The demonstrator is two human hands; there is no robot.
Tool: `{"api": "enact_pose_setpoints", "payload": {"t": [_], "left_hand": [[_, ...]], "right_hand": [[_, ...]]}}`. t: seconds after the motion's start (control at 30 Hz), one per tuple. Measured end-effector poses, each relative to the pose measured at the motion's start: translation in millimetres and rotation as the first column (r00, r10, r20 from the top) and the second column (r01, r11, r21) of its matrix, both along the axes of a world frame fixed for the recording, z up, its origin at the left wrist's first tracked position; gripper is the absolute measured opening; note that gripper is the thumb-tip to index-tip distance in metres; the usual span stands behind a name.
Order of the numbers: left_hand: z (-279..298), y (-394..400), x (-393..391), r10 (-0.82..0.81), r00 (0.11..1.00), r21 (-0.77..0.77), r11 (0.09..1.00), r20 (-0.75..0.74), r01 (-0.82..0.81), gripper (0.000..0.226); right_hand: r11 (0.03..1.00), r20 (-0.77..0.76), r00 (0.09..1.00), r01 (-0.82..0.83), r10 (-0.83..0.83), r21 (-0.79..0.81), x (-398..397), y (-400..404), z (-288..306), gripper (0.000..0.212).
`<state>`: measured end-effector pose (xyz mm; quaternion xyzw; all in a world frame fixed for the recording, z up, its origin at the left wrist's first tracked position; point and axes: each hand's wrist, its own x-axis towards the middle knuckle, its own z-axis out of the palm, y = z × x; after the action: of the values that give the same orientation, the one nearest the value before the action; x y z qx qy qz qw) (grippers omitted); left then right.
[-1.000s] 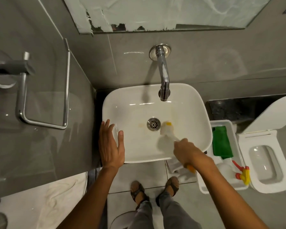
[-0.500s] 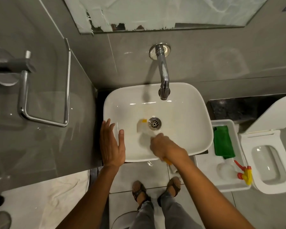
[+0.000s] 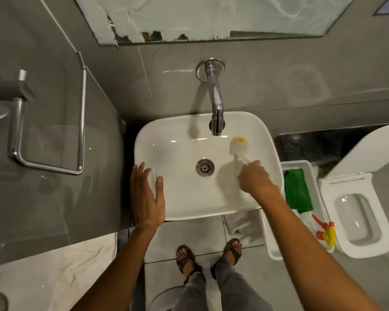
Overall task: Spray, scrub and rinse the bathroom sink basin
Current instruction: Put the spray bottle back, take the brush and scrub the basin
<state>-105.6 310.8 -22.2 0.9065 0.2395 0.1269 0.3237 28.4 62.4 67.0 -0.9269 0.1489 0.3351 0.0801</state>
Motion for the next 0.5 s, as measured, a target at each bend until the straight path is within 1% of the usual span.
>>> {"api": "enact_pose_setpoints", "payload": {"t": [0.07,0.1,0.17,0.2,0.3,0.37,0.43,0.5], "left_hand": [[2,0,0,-0.004,1.000,0.004,1.000,0.003,0.004,0.057],[3,-1,0,-0.005,1.000,0.007,1.000,0.005,0.005,0.056],[4,-2,0,0.001,1.000,0.008,1.000,0.004,-0.001,0.058],[4,-2,0,0.004,1.000,0.003,1.000,0.005,-0.004,0.059],[2,-1,1,0.007,1.000,0.004,1.000,0.028,-0.007,0.061],[0,-1,0,0.010,0.999,0.006,1.000,0.046,-0.010,0.065],[-2,-1,0,0.018,0.999,-0.004,1.000,0.049,-0.018,0.070],[-5,0,1,0.019,0.999,-0.005,1.000,0.048,-0.019,0.069]], "right_hand": [[0.983,-0.109,0.983,-0.160,0.150,-0.090,-20,-26,9,0.043],[0.962,-0.183,0.954,-0.256,0.236,-0.094,-34,-27,15,0.041],[0.911,-0.298,0.871,-0.411,0.392,-0.005,-64,-10,29,0.039],[0.894,-0.327,0.837,-0.444,0.438,0.060,-78,3,34,0.039],[0.861,-0.325,0.799,-0.444,0.506,0.249,-100,55,39,0.040],[0.844,-0.330,0.795,-0.384,0.509,0.375,-95,94,36,0.033],[0.833,-0.280,0.842,-0.301,0.461,0.464,-74,123,30,0.023],[0.837,-0.195,0.909,-0.232,0.367,0.496,-49,138,21,0.029]]}}
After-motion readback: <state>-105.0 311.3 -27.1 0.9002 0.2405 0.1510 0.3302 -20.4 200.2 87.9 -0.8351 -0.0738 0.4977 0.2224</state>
